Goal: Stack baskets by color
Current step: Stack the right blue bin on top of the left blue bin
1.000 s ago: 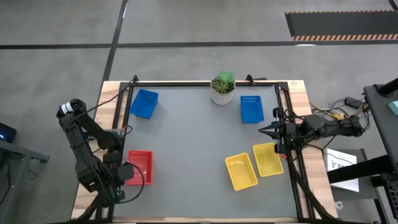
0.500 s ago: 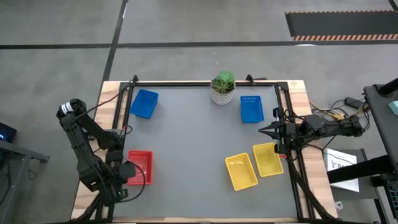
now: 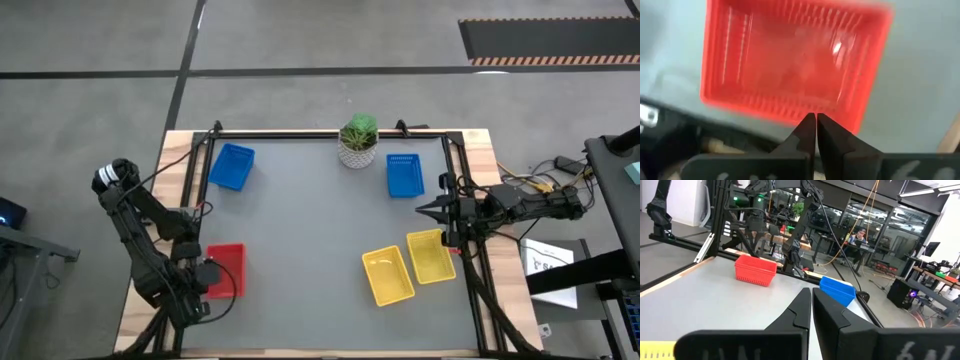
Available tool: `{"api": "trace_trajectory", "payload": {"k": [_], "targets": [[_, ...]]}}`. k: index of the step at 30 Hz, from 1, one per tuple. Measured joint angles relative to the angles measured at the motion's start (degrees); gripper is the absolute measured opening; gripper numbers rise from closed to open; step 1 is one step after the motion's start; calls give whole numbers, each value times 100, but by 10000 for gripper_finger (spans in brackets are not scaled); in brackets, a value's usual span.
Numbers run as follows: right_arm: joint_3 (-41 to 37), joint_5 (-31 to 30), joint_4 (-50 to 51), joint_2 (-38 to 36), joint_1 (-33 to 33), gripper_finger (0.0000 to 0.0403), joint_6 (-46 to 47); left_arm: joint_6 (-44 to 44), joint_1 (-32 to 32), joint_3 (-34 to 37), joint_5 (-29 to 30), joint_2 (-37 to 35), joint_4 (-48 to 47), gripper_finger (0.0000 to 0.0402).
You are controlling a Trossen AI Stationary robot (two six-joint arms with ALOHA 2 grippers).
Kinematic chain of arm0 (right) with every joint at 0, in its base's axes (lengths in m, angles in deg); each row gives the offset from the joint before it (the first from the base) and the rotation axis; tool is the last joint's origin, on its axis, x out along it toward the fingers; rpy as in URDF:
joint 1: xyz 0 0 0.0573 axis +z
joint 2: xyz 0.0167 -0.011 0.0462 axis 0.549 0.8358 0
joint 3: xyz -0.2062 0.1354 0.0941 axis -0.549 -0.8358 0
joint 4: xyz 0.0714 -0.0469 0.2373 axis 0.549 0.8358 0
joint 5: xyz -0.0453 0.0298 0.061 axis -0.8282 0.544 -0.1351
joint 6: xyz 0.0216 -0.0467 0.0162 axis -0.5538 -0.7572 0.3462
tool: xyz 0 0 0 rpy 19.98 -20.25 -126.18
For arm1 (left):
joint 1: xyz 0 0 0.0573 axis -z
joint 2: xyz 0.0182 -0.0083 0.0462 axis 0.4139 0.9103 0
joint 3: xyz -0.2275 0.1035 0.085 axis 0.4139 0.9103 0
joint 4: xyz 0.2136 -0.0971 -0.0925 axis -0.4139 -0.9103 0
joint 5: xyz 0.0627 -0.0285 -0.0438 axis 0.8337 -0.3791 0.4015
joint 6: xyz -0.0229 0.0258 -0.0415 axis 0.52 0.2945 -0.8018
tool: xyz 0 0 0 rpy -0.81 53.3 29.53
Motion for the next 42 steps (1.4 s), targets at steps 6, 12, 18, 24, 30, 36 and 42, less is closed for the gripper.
{"api": "trace_trajectory", "payload": {"k": [6, 12, 18, 24, 30, 36, 42], "targets": [[-11, -1, -3, 0, -1, 9, 27, 623, -157, 12, 3064, 5, 1072, 0], [-86, -1, -5, 0, 2, 9, 108, 5158, -748, 392, 4732, 115, 4736, 0], [-107, -14, -34, 2, -1, 9, 93, 8187, -1716, 1136, 2601, 227, 8361, 0], [-111, -16, -23, 2, -1, 9, 119, 9166, -2673, 1683, 1640, 269, 9102, 0], [-118, -393, -357, 1, -4, 9, 1324, 10474, -3540, 1803, 1503, 269, 9509, 0], [-118, -321, -521, 308, 13, 9, 2051, 11289, -4129, 1804, 1598, 267, 9684, 0], [-117, -438, -927, 985, 13, 9, 2564, 11434, -4427, 1822, 2786, 267, 9688, 0]]}}
